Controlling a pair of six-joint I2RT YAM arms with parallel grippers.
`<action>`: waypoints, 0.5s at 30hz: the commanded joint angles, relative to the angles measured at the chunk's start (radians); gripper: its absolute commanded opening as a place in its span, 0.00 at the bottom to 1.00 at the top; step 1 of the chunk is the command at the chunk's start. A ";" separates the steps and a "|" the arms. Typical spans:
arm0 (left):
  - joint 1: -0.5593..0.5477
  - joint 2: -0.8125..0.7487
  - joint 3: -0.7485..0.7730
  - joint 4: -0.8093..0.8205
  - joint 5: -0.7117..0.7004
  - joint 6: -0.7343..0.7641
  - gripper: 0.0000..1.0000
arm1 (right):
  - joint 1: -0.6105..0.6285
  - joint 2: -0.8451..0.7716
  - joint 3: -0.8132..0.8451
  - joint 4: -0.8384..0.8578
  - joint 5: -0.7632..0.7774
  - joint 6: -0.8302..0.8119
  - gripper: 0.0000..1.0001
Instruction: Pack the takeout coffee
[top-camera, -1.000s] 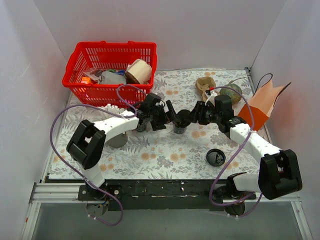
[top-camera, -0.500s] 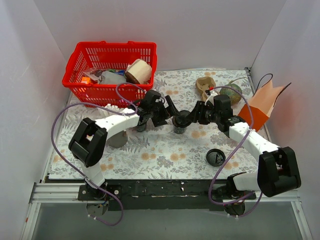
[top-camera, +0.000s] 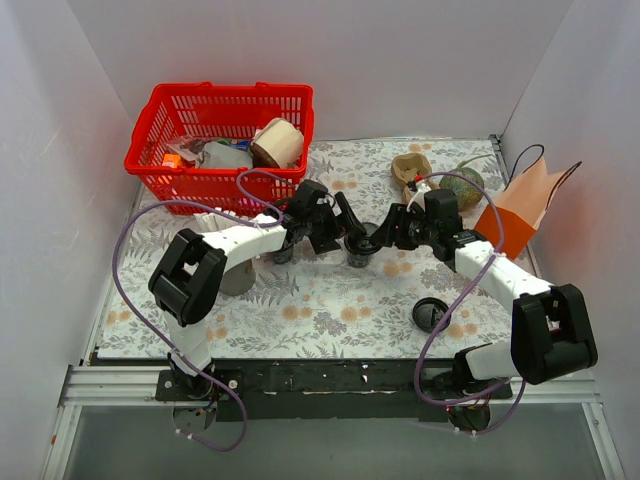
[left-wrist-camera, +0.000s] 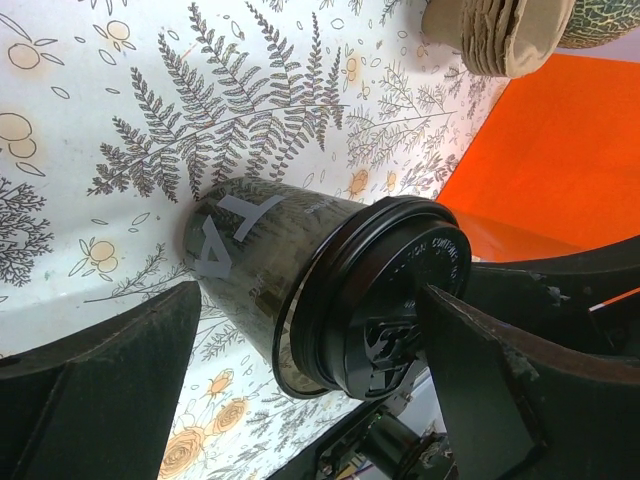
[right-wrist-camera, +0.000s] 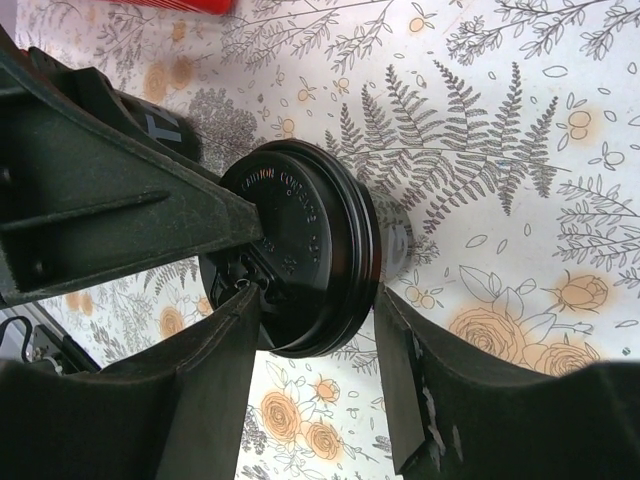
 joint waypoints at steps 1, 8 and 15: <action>0.004 -0.009 0.014 0.028 0.021 -0.010 0.89 | -0.003 0.007 0.046 -0.019 -0.037 -0.018 0.57; 0.004 -0.033 -0.012 0.042 0.018 -0.033 0.87 | -0.003 0.018 0.054 -0.029 -0.051 -0.021 0.59; 0.004 -0.050 -0.040 0.036 0.007 -0.030 0.83 | -0.003 0.024 0.057 -0.043 -0.049 -0.027 0.65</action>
